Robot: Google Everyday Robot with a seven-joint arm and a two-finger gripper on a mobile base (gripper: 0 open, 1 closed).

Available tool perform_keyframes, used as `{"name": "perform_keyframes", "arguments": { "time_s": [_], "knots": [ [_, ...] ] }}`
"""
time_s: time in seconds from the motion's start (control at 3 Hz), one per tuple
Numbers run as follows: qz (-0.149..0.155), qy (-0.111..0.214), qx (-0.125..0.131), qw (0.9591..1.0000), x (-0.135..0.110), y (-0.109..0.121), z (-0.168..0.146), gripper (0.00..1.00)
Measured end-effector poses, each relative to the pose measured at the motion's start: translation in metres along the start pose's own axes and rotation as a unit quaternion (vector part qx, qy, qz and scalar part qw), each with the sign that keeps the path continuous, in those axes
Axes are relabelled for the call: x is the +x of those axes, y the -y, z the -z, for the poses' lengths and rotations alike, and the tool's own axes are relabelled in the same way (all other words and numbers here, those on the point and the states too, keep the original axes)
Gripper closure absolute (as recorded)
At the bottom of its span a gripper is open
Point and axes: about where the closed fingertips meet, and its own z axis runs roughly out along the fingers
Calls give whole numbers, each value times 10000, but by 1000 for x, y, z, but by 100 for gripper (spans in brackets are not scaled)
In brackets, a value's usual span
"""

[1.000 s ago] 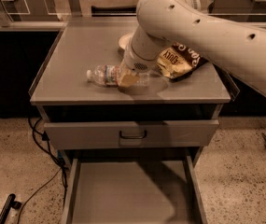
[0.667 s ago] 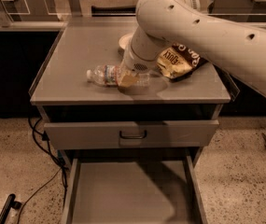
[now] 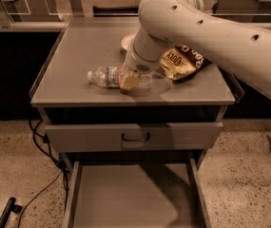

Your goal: Pick water bottle from middle drawer and place on counter

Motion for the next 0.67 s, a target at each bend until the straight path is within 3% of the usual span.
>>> {"name": "perform_keyframes", "arguments": {
  "time_s": [0.33,0.67],
  "knots": [
    [0,0,0,10000,0,0,0,0],
    [0,0,0,10000,0,0,0,0]
  ]
}}
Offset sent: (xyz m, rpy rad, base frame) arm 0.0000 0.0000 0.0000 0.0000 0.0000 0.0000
